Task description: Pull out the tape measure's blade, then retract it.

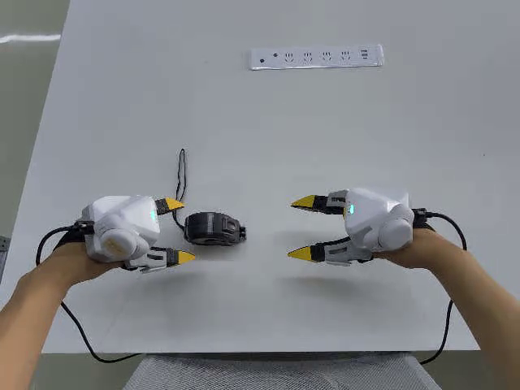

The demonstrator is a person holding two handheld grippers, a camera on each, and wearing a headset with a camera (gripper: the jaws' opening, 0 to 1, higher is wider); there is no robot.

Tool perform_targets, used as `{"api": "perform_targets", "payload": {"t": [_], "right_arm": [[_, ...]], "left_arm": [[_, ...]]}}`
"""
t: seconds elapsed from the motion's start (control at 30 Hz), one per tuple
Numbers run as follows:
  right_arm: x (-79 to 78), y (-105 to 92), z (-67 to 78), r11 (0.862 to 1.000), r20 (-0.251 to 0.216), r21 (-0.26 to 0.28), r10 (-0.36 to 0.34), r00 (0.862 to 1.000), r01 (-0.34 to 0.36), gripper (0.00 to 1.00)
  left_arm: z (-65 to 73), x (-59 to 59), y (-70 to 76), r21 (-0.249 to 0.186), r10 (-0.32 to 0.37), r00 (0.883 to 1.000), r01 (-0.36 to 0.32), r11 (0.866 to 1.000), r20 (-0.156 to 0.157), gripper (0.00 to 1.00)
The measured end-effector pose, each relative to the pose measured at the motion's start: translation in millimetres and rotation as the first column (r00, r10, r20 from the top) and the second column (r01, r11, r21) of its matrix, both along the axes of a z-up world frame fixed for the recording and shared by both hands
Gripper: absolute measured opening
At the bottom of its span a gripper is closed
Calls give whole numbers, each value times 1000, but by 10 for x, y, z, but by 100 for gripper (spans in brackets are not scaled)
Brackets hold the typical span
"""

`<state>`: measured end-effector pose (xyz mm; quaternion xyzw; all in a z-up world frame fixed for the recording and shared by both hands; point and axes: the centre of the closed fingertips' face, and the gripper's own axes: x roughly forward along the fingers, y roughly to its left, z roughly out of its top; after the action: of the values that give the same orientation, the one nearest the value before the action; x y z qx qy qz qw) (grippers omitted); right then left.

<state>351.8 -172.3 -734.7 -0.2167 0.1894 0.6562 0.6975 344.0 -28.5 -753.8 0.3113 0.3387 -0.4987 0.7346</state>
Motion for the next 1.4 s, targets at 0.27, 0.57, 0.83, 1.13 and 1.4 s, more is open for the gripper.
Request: {"api": "perform_targets", "payload": {"t": [0.27,0.57,0.83,1.13,1.4], "right_arm": [[14,125,-59,1000,-4,-5,15,1000,-15,43],[2,263,-158,999,-14,-17,41,999,-42,40],[20,422,-253,998,-25,-20,53,998,-53,36],[11,509,-383,997,-47,-39,69,997,-71,34],[28,595,-484,996,-62,-53,68,996,-72,30]], "left_arm": [[-46,33,-53,15,-41,999,41,999,-9,45],[-107,62,-93,26,-73,997,74,997,-27,43],[-175,97,-113,30,-108,993,110,994,-40,38],[-216,111,-123,24,-128,990,129,991,-63,35],[-239,92,-158,20,-167,982,169,985,-84,33]]}}
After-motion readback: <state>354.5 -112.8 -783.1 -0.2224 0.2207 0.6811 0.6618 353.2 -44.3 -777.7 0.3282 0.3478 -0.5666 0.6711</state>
